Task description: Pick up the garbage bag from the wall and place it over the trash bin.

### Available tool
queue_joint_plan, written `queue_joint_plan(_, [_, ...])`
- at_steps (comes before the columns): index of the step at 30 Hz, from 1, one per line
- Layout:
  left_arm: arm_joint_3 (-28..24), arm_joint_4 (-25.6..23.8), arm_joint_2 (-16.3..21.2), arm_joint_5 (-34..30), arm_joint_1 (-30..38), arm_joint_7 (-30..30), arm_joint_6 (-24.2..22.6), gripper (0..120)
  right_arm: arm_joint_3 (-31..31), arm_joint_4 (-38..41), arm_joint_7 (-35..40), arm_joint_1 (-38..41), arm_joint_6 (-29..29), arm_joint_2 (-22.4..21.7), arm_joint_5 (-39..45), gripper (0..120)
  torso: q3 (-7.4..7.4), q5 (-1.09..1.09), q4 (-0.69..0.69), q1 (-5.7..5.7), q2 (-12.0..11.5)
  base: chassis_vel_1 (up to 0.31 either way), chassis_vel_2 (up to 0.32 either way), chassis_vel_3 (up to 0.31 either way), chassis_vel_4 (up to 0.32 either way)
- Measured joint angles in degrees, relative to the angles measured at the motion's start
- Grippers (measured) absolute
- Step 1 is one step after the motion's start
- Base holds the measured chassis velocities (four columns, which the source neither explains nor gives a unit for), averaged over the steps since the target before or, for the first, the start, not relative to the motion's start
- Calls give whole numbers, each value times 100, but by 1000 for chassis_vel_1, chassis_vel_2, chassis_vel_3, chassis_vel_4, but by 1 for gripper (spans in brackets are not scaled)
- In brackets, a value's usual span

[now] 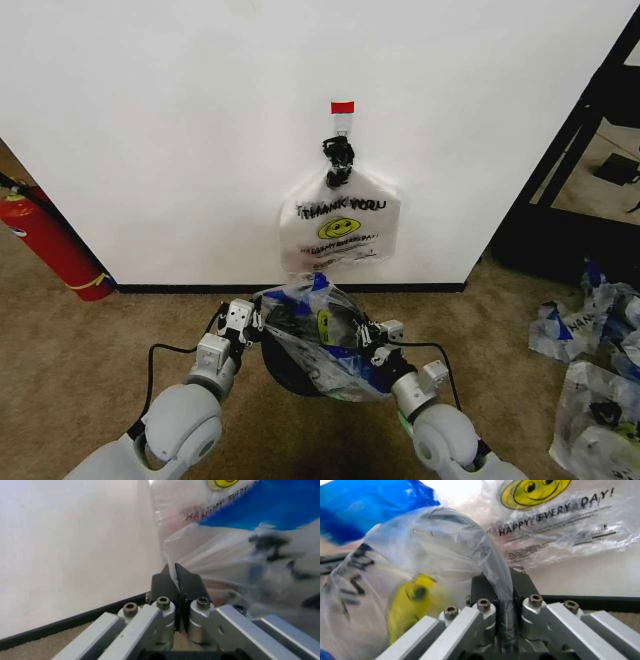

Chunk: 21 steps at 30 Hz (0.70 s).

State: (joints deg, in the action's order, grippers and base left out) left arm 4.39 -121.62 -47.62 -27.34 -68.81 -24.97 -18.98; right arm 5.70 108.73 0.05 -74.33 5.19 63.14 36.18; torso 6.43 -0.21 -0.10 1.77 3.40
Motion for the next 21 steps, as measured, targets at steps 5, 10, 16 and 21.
queue_joint_plan(5, [34,134,47,-12,85,28,-27,0,112,68,-130,-54,-9,-105,114,0,0,0,0,0,0,0,0,0,0])
queue_joint_plan(10, [40,184,57,-47,94,106,-101,0,171,67,-255,-47,11,-146,406,0,0,0,0,0,0,0,0,0,0])
queue_joint_plan(16, [40,225,57,-105,48,276,-130,0,185,9,-431,2,192,-127,771,0,0,0,0,0,0,0,0,0,0])
queue_joint_plan(21, [41,223,53,-279,4,422,-81,0,185,-34,-613,56,336,-91,1123,0,0,0,1,0,0,0,0,0,0])
